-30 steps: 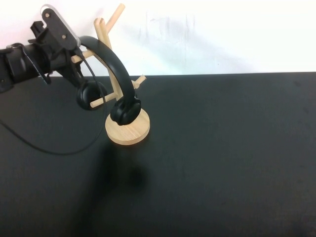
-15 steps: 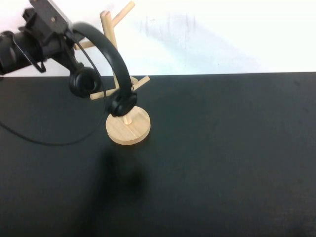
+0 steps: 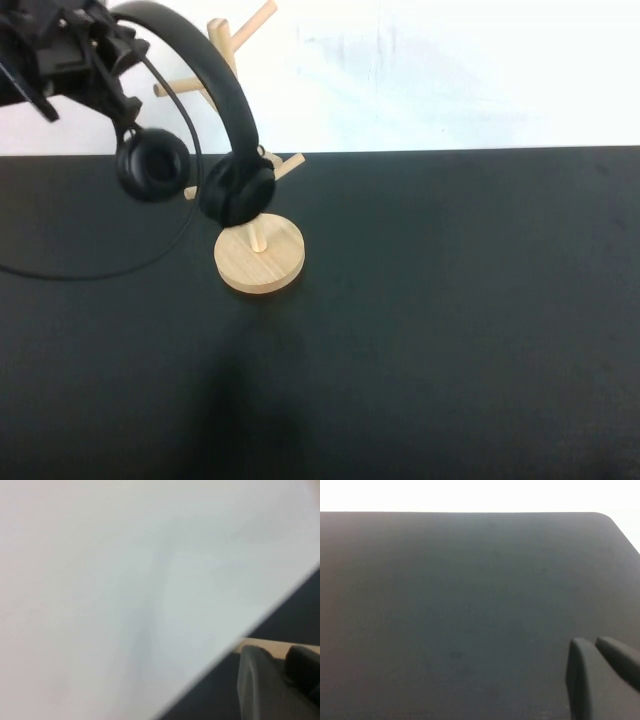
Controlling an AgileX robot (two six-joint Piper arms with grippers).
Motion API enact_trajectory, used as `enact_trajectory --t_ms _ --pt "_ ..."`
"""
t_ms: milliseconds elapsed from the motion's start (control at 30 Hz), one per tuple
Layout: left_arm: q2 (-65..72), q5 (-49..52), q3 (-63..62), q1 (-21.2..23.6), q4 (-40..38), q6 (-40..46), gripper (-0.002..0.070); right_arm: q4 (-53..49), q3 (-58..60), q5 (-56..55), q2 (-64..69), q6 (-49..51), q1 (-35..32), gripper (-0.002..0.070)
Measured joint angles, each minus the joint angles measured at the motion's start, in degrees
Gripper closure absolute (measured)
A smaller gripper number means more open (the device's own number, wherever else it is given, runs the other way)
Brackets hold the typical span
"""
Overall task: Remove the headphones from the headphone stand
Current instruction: Place the headphones on the table
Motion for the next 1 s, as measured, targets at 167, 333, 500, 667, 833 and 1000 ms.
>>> enact_trajectory --t_ms 167,333,500,667,833,1000 --pt "-7.5 12.58 0.0 0.0 19.04 -27.33 0.061 0.0 0.0 0.0 0.0 0.0 0.0 0.0685" --pt "-12.44 24.2 0.0 -2.54 35.26 -58.7 0.061 0.0 0.0 0.0 0.0 0.0 0.0 0.0685" --pt "-9.32 30.75 0.0 -13.56 46.84 -74.53 0.061 0.0 0.0 0.0 0.0 0.0 0.0 0.0685" --pt "0.91 30.59 -0.91 -26.94 56.28 -85.33 0.061 0.0 0.0 0.0 0.0 0.0 0.0 0.0685" --pt "14.13 30.22 -8.24 -32.04 59.5 -87.93 0.061 0.0 0.0 0.0 0.0 0.0 0.0 0.0685" --pt "26.97 31.43 -18.61 -32.09 61.48 -90.51 0.061 0.0 0.0 0.0 0.0 0.0 0.0 0.0685"
